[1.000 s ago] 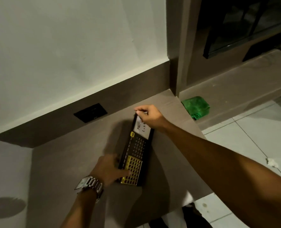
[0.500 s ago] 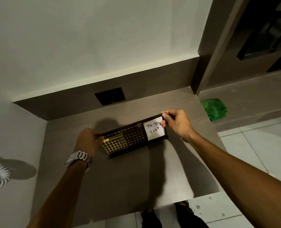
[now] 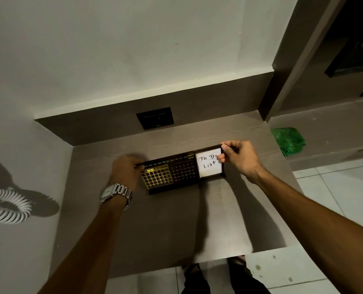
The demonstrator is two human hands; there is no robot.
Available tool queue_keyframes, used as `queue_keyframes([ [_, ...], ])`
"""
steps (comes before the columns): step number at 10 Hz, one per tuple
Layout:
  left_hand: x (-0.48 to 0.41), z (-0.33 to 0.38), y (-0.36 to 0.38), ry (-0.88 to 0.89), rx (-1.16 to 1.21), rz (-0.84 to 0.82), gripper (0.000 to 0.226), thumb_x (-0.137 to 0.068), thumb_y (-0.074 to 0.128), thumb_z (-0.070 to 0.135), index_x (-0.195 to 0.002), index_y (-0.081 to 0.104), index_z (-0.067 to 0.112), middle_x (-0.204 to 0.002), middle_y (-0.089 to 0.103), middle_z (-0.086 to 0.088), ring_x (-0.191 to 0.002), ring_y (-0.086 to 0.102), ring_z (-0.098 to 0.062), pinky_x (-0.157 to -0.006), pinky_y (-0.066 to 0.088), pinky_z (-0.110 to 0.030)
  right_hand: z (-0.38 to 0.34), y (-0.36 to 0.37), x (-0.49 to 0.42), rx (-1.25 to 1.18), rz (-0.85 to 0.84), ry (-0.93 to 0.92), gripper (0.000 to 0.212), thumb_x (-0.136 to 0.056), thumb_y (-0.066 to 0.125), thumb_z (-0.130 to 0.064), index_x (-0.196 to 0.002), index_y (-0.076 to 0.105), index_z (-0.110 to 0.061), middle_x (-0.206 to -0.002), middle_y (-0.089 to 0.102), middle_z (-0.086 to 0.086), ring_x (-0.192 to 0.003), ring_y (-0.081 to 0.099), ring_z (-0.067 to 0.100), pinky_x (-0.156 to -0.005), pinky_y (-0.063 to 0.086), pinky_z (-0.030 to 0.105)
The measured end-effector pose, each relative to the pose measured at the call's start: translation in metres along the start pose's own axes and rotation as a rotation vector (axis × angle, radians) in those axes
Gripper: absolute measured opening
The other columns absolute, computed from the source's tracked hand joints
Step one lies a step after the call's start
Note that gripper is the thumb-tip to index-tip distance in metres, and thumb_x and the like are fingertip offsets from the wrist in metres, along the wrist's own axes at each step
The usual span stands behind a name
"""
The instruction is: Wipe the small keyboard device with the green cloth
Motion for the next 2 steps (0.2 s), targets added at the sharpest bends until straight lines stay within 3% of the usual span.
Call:
queue_keyframes([
  [1,0.008,-0.004,0.000,-0.038,0.018,-0.061,0.028,-0.083,0.070,0.013,-0.110,0.071,0.007,-0.104,0.073,-0.016,-0.097,0.067,-0.029,-0.087,0.049,-0.034,0.010,0.006,0.004,0.032,-0.039,0.059,0.011,-0.098,0.057,-0.017,-0.103,0.067,-0.016,-0.098,0.074,0.009,-0.084,0.075,0.017,-0.067,0.062,0.025],
  [2,0.020,-0.009,-0.006,-0.041,-0.045,-0.015,0.057,-0.084,0.067,0.040,-0.133,0.053,0.013,-0.131,0.059,-0.014,-0.121,0.054,-0.029,-0.100,0.044,-0.042,0.010,-0.001,0.014,0.081,0.049,0.061,0.026,-0.099,0.057,-0.023,-0.122,0.066,-0.013,-0.111,0.072,0.007,-0.089,0.072,0.017,-0.068,0.060,0.026],
])
Point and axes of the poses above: each hand's wrist, its own x-axis away from the middle knuckle, its own y-axis out of the palm, z = x × y, the point moved 6 cm from there along -x, towards the middle knuckle
